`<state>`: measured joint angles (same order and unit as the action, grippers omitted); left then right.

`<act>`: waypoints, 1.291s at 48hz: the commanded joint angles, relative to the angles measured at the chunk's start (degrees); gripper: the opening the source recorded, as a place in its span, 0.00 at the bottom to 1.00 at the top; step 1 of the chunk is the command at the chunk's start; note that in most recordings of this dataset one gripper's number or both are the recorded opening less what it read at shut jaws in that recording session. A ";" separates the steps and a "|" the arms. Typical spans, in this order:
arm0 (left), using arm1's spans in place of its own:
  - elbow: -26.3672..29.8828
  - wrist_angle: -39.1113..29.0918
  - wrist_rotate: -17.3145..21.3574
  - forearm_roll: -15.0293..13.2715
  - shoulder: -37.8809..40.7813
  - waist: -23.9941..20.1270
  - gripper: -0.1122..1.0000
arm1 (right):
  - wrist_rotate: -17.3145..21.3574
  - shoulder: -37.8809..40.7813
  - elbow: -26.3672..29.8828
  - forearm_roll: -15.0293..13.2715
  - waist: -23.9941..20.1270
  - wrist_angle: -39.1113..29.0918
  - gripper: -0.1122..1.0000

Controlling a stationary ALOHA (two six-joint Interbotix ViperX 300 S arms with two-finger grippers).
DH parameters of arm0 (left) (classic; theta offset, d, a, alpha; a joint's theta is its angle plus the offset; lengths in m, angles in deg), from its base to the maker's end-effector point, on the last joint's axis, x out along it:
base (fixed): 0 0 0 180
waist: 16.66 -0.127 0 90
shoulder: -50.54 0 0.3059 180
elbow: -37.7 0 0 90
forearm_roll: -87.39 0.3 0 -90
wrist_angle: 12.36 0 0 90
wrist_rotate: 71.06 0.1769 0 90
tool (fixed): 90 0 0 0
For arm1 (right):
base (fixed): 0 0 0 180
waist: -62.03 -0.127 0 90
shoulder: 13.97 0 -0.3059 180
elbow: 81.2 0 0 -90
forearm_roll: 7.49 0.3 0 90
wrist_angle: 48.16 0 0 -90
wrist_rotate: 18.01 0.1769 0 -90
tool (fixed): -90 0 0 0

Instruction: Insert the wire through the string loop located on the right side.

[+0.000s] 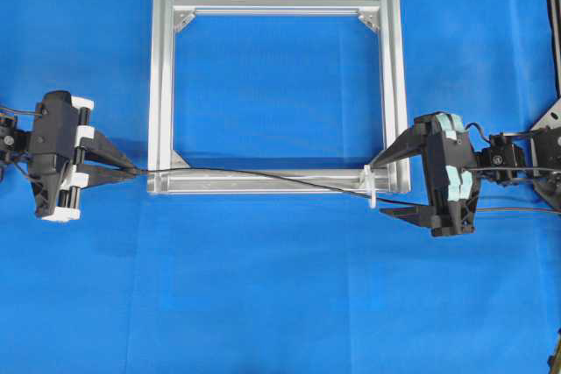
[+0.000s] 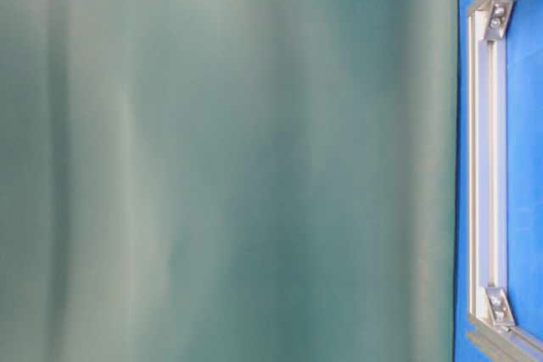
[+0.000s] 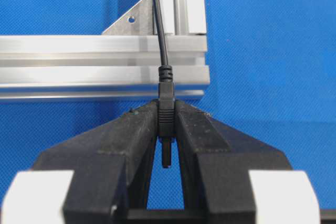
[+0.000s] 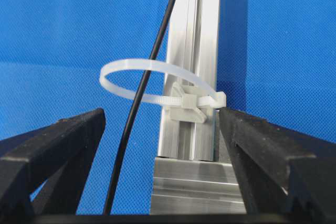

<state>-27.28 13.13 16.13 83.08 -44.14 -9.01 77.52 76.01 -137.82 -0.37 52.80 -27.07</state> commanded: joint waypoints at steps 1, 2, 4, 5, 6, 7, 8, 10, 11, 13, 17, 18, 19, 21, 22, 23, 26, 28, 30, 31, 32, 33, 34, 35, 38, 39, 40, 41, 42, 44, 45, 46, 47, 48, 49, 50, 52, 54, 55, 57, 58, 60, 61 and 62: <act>1.41 -0.53 0.00 0.26 -0.53 0.18 0.17 | 0.18 -1.05 0.97 0.09 0.09 -0.62 0.96; 1.49 -0.53 -0.09 0.26 -0.53 0.18 0.17 | 0.18 -1.05 0.97 0.09 0.00 -0.70 0.96; 1.49 -0.53 -0.44 0.26 -0.53 0.26 0.17 | 0.18 -1.05 0.97 0.09 0.00 -0.97 0.96; 1.49 -0.62 -0.62 0.26 -0.53 0.35 0.18 | 0.18 -1.05 0.97 0.18 0.09 -1.05 0.96; 1.49 -0.62 -0.79 0.26 -0.53 0.35 0.18 | 0.18 -1.05 0.97 0.09 0.00 -1.05 0.96; 1.41 -0.62 -0.79 0.26 -0.53 0.44 0.18 | 0.18 -1.05 0.97 0.09 0.09 -1.14 0.96; 1.41 -0.62 -0.97 0.18 -0.62 0.44 0.19 | 0.18 -1.05 0.97 0.09 0.09 -1.14 0.96; 1.32 -0.62 -0.97 0.18 -0.53 0.44 0.26 | 0.18 -1.05 0.97 0.09 0.00 -1.14 0.96; 1.23 -0.70 -0.97 0.26 -0.53 0.44 0.32 | 0.18 -1.14 0.97 0.09 0.09 -1.14 0.96; 1.23 -0.88 -0.88 0.26 -0.62 0.53 0.43 | 0.18 -1.05 0.97 0.09 0.00 -1.23 0.96; 1.23 -1.14 -0.79 0.26 -0.70 0.53 0.68 | 0.09 -1.05 0.97 0.09 0.00 -1.41 0.96; 1.23 -1.14 -0.79 0.18 -0.70 0.44 0.73 | 0.09 -1.14 0.97 0.09 0.09 -1.41 0.96; 1.14 -1.14 -0.79 0.26 -0.70 0.44 0.78 | 0.09 -1.14 0.97 0.18 0.00 -1.41 0.96; 1.05 -1.14 -0.88 0.18 -0.79 0.44 0.86 | 0.09 -1.23 0.97 0.09 0.09 -1.41 0.96; 1.05 -1.32 -0.88 0.18 -0.79 0.44 0.89 | 0.09 -1.23 0.97 0.09 0.00 -1.41 0.96; 1.05 -1.49 -0.97 0.18 -0.88 0.44 0.90 | 0.09 -1.32 0.97 0.09 0.09 -1.41 0.96; 1.05 -1.93 -0.97 0.09 -1.05 0.53 0.89 | 0.09 -1.67 0.88 0.09 0.09 -1.49 0.96; 1.23 -2.37 -0.97 0.09 -1.23 0.44 0.88 | 0.09 -2.11 0.88 0.18 0.00 -1.67 0.96; 1.32 -2.90 -0.97 0.09 -1.67 0.44 0.88 | 0.09 -2.72 0.88 0.09 0.00 -1.93 0.96; 1.49 -3.34 -0.97 0.09 -1.93 0.53 0.88 | 0.09 -3.08 0.97 0.09 0.00 -2.11 0.96; 1.67 -3.78 -0.88 0.09 -2.37 0.44 0.88 | 0.09 -3.52 1.05 0.09 0.00 -2.37 0.96; 1.85 -4.39 -0.88 0.09 -2.90 0.44 0.88 | 0.09 -3.96 1.05 0.09 0.00 -2.64 0.96; 1.93 -4.92 -0.88 0.09 -3.52 0.53 0.88 | 0.09 -4.57 1.14 0.09 0.09 -3.16 0.96; 2.11 -5.45 -0.79 0.09 -3.96 0.44 0.88 | 0.00 -5.19 1.23 0.09 0.00 -3.69 0.96; 2.64 -6.77 -0.62 0.09 -5.98 0.44 0.88 | -0.09 -7.47 1.67 0.09 0.09 -5.98 0.96; 2.90 -7.29 -0.53 0.09 -6.68 0.44 0.88 | -0.09 -8.79 1.93 0.09 0.00 -7.38 0.96; 3.08 -7.82 -0.53 0.09 -7.47 0.35 0.88 | -0.09 -9.76 2.20 0.09 0.00 -8.35 0.96; 3.25 -8.44 -0.53 0.09 -8.35 0.35 0.88 | -0.09 -10.63 2.29 0.09 0.09 -9.32 0.96; 3.52 -8.88 -0.53 0.09 -9.23 0.18 0.88 | -0.09 -11.51 2.64 0.09 0.00 -10.20 0.96; 4.13 -10.02 -0.44 0.09 -11.43 0.09 0.88 | -0.09 -13.45 3.08 0.09 0.09 -12.04 0.96; 4.31 -10.46 -0.44 0.09 -12.30 0.00 0.88 | -0.09 -14.33 3.43 0.09 0.00 -12.83 0.96; 4.48 -10.90 -0.35 0.09 -13.18 0.00 0.88 | -0.09 -15.29 3.60 0.09 0.09 -13.71 0.96; 4.75 -11.34 -0.18 0.09 -14.06 0.00 0.88 | -0.09 -16.17 3.87 0.09 0.00 -14.41 0.96; 4.92 -11.87 -0.18 0.09 -14.94 -0.09 0.88 | -0.09 -17.14 4.04 0.09 0.09 -15.21 0.96; 5.01 -12.22 -0.09 0.09 -15.91 -0.09 0.88 | -0.09 -17.93 4.22 0.00 0.09 -15.82 0.96; 5.19 -12.57 -0.09 0.09 -16.70 -0.18 0.88 | -0.09 -19.25 4.39 0.00 0.09 -16.79 0.96; 5.27 -13.27 -0.09 0.09 -18.28 -0.35 0.88 | -0.09 -20.65 4.48 0.00 0.09 -17.67 0.96; 5.19 -13.80 -0.09 0.18 -19.78 -0.70 0.88 | -0.09 -22.06 4.48 0.00 0.09 -18.37 0.96; 5.01 -14.24 -0.09 0.09 -20.83 -0.97 0.88 | -0.09 -22.68 4.39 0.00 0.00 -18.72 0.96; 4.92 -14.68 -0.09 0.09 -22.06 -1.23 0.88 | -0.09 -23.64 4.31 0.00 0.00 -19.34 0.96; 4.83 -14.94 -0.09 0.09 -22.68 -1.32 0.88 | -0.09 -24.08 4.22 0.00 0.09 -19.42 0.96; 4.83 -15.38 -0.18 0.09 -23.64 -1.58 0.88 | -0.09 -24.87 4.04 0.00 0.09 -19.69 0.96; 4.75 -15.47 -0.18 0.09 -24.08 -1.58 0.88 | -0.09 -25.14 3.96 0.00 0.09 -19.78 0.96; 4.75 -15.64 -0.18 0.09 -24.52 -1.58 0.88 | -0.09 -25.31 3.96 0.00 0.09 -19.86 0.96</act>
<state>-23.24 -2.26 15.95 83.17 -67.34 -10.24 77.52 51.75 -134.66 -0.37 52.80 -46.75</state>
